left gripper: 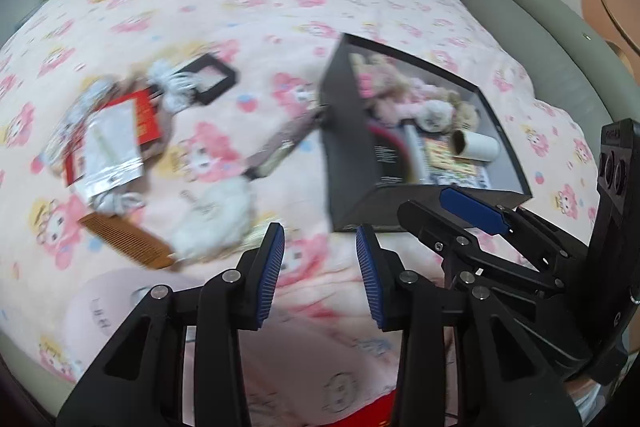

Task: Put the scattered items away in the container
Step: 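Move the right gripper back toward the white fluffy plush keychain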

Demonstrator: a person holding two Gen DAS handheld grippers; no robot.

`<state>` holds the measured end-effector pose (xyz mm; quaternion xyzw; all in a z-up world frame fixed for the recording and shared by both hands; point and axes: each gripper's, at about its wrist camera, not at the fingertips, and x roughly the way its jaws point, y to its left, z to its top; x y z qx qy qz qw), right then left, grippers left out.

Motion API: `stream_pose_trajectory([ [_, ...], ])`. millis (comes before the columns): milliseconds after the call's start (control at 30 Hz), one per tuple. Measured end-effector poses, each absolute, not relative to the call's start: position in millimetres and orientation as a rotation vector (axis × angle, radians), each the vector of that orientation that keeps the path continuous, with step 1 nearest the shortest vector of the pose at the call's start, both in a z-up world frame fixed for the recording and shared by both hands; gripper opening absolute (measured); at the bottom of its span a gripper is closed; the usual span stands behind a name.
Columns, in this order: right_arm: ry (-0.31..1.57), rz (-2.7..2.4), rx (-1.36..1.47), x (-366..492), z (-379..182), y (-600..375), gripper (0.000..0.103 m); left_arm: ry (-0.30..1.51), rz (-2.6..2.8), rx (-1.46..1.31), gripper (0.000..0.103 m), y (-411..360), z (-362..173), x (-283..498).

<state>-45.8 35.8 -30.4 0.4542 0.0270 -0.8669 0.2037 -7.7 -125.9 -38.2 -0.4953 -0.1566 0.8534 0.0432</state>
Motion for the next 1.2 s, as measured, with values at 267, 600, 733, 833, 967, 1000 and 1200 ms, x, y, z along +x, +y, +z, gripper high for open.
stream_pose_trajectory([
  [267, 0.117, -2.147, 1.367, -55.2, -73.2, -47.4, 0.043, -0.749, 2.650, -1.663, 0.037, -219.4, -75.2, 7.3],
  [600, 0.095, -2.036, 1.610, -90.1, -129.9, -78.6, 0.043, -0.787, 2.484, -1.786, 0.037, -257.1, -100.5, -25.4],
  [733, -0.023, -2.013, 1.651, -97.7, -139.3, -71.5, 0.055, -0.796, 2.414, -1.789, 0.037, -256.3, -108.1, -37.1],
  [833, -0.074, -1.999, 1.648, -101.8, -142.8, -69.0, 0.059, -0.839, 2.335, -1.791, 0.037, -254.0, -115.3, -46.2],
  [967, -0.151, -1.925, 1.648, -111.5, -154.2, -74.6, 0.062, -0.816, 2.314, -1.799, 0.037, -245.7, -117.3, -60.2],
  [1000, -0.176, -1.897, 1.648, -114.8, -157.6, -77.4, 0.062, -0.813, 2.321, -1.795, 0.037, -244.8, -116.8, -62.8],
  [1200, -0.019, -1.900, 1.479, -112.5, -133.7, -111.0, 0.027, -0.859, 2.326, -1.781, 0.037, -251.8, -116.1, -72.7],
])
